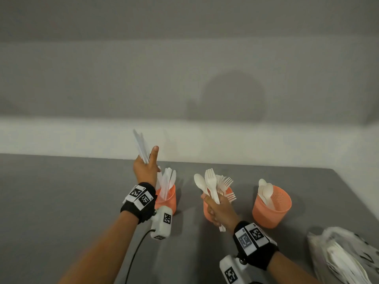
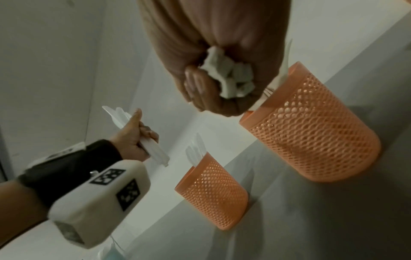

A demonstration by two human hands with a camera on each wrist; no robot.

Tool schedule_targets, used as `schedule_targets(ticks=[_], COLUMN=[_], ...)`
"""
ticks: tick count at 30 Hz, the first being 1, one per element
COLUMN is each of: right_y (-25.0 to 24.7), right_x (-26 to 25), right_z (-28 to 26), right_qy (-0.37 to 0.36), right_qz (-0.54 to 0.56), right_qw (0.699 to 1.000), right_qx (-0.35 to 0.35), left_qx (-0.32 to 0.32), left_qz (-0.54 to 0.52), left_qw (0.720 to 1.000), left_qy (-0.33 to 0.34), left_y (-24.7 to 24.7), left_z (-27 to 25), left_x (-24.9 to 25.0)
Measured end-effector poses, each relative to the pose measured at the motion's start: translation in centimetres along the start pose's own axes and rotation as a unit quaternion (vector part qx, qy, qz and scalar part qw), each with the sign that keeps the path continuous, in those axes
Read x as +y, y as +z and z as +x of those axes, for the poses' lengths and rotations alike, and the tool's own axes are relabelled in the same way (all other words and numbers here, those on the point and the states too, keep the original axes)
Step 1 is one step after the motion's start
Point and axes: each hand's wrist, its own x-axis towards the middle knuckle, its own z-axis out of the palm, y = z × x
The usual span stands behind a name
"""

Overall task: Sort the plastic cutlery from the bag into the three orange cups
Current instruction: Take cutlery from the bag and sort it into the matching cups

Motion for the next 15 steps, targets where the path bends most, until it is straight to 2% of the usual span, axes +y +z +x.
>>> schedule_targets(ticks=[7,15], right_y=[-0.9,-0.5], right_x=[-0.8,0.4], right_z=[-0.8,-0.3], right_qy=[-0.026,-0.079], right_qz=[-0.037,-0.106], right_qw=[0.999,0.991], right_qx=[-0.018,-0.009], left_qx=[-0.023,-0.056], left_qz=[0.059,0.170], left_qw=[0.997,0.984], left_qy=[-0.038,0.007], left_y=[0.5,-0.2], left_z=[0.3,-0.6], left_x=[-4.2,-5.9])
